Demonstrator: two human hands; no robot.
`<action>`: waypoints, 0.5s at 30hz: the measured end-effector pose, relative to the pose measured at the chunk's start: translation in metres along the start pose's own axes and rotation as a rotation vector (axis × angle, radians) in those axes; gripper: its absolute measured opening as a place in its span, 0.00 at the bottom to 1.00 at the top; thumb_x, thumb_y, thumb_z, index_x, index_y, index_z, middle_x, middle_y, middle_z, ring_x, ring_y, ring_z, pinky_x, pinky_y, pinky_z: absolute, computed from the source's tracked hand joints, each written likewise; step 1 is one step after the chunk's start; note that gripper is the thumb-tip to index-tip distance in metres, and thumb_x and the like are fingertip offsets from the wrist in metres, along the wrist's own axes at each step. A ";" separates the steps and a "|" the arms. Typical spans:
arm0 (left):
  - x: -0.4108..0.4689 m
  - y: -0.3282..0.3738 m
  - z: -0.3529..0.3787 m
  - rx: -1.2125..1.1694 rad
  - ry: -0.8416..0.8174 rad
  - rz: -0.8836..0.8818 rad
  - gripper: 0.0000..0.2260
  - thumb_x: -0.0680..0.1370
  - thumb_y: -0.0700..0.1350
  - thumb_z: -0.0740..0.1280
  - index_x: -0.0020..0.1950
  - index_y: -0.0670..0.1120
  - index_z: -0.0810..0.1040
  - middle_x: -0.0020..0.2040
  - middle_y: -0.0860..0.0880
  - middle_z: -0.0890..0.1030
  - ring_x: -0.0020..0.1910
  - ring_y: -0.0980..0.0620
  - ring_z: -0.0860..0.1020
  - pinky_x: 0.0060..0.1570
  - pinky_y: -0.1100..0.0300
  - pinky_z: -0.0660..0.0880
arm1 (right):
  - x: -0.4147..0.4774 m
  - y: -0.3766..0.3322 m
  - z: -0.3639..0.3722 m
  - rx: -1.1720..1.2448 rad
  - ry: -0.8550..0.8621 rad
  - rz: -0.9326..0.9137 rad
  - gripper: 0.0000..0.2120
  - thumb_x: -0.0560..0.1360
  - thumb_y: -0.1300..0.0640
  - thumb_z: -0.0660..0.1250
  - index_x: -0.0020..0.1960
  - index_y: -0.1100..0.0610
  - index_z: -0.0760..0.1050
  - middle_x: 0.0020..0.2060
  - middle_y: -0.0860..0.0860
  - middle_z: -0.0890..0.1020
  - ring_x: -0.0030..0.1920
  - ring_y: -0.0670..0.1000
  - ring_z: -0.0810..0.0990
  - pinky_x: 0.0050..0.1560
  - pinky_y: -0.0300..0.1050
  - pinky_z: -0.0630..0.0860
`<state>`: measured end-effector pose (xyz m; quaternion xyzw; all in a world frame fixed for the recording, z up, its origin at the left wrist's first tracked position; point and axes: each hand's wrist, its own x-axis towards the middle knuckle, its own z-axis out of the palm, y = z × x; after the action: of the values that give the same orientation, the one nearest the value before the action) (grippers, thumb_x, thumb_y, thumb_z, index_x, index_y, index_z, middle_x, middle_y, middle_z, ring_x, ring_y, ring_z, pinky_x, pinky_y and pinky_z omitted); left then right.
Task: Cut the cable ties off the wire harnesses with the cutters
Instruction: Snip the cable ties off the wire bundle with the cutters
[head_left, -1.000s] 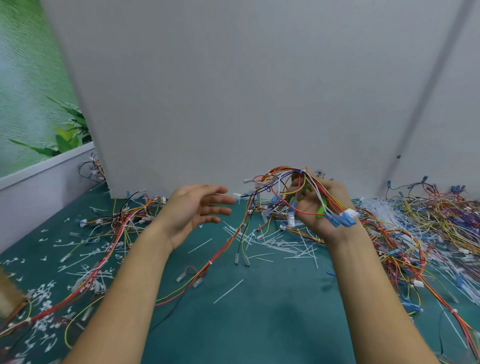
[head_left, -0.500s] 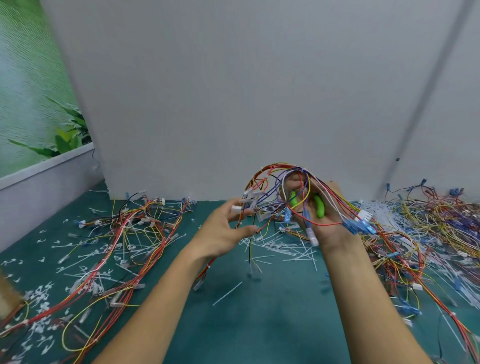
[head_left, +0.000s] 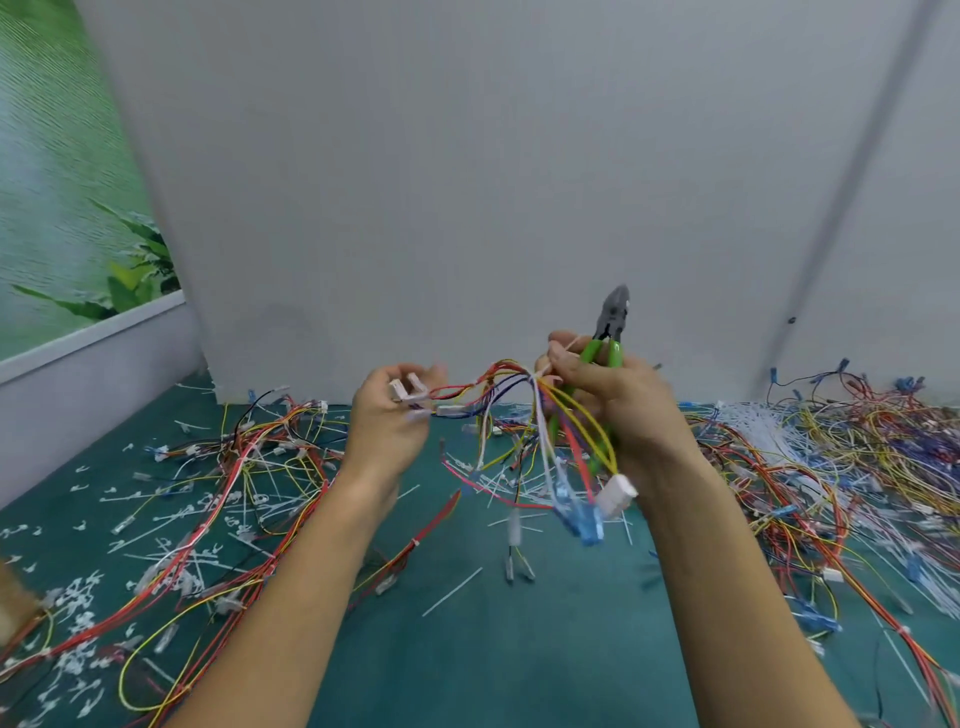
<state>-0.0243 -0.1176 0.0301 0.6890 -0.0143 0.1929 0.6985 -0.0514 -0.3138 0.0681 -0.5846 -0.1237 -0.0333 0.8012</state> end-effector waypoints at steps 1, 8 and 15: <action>0.000 0.004 -0.001 -0.039 -0.019 -0.035 0.05 0.80 0.38 0.69 0.54 0.38 0.79 0.40 0.47 0.79 0.37 0.55 0.80 0.33 0.65 0.74 | 0.000 0.001 0.001 0.025 -0.025 -0.017 0.04 0.80 0.67 0.66 0.48 0.62 0.77 0.30 0.51 0.82 0.28 0.45 0.80 0.32 0.36 0.78; -0.013 0.017 -0.008 -0.166 -0.603 -0.302 0.20 0.75 0.60 0.70 0.47 0.42 0.82 0.40 0.40 0.85 0.34 0.45 0.81 0.31 0.59 0.76 | 0.000 0.013 0.013 -0.344 0.007 -0.229 0.09 0.80 0.62 0.70 0.60 0.58 0.80 0.38 0.52 0.86 0.36 0.47 0.81 0.43 0.38 0.78; -0.022 0.017 0.006 -0.408 -0.603 -0.331 0.18 0.74 0.43 0.69 0.62 0.37 0.79 0.53 0.41 0.85 0.49 0.48 0.84 0.40 0.55 0.81 | -0.001 0.016 0.014 -0.415 0.062 -0.274 0.05 0.80 0.60 0.71 0.54 0.53 0.83 0.41 0.48 0.88 0.40 0.42 0.85 0.44 0.34 0.79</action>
<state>-0.0482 -0.1294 0.0399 0.5548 -0.1455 -0.1398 0.8071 -0.0511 -0.2955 0.0574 -0.7132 -0.1679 -0.1843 0.6552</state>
